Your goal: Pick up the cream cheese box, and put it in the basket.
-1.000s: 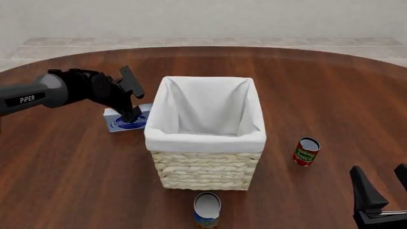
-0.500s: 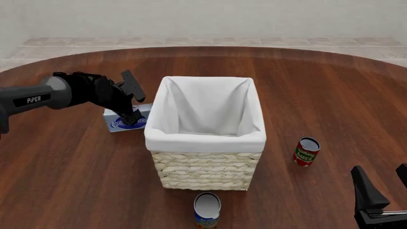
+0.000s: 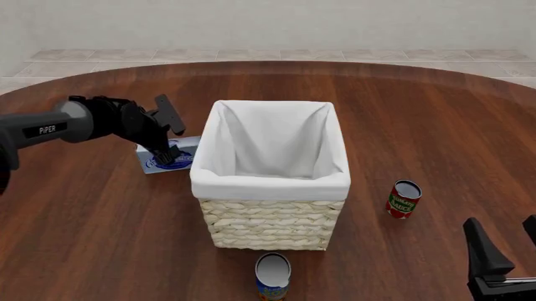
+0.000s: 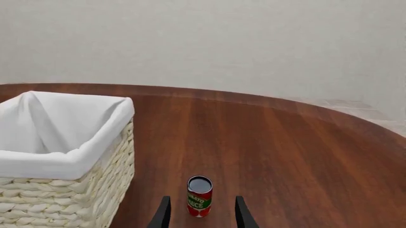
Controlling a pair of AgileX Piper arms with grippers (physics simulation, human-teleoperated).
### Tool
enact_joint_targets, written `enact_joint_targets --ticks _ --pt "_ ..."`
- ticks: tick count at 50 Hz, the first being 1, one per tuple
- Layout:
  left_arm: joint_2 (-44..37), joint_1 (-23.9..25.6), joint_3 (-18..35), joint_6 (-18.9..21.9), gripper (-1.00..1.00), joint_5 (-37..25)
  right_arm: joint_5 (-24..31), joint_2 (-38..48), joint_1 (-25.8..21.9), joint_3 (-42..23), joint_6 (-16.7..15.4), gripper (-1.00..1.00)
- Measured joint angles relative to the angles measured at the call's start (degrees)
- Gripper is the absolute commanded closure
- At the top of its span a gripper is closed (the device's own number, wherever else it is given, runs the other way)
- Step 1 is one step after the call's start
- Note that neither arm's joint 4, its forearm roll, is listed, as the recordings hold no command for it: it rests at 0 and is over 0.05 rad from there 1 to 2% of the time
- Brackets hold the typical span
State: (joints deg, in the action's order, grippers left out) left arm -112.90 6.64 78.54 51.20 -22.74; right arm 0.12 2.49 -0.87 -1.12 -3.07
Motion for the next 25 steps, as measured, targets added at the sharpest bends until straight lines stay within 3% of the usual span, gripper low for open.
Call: enact_joint_targets --ticks 25 --pt "-2.4 -0.8 1.8 0.6 -1.0 -0.2 0.0 -0.3 0.2 0.5 0.3 -1.0"
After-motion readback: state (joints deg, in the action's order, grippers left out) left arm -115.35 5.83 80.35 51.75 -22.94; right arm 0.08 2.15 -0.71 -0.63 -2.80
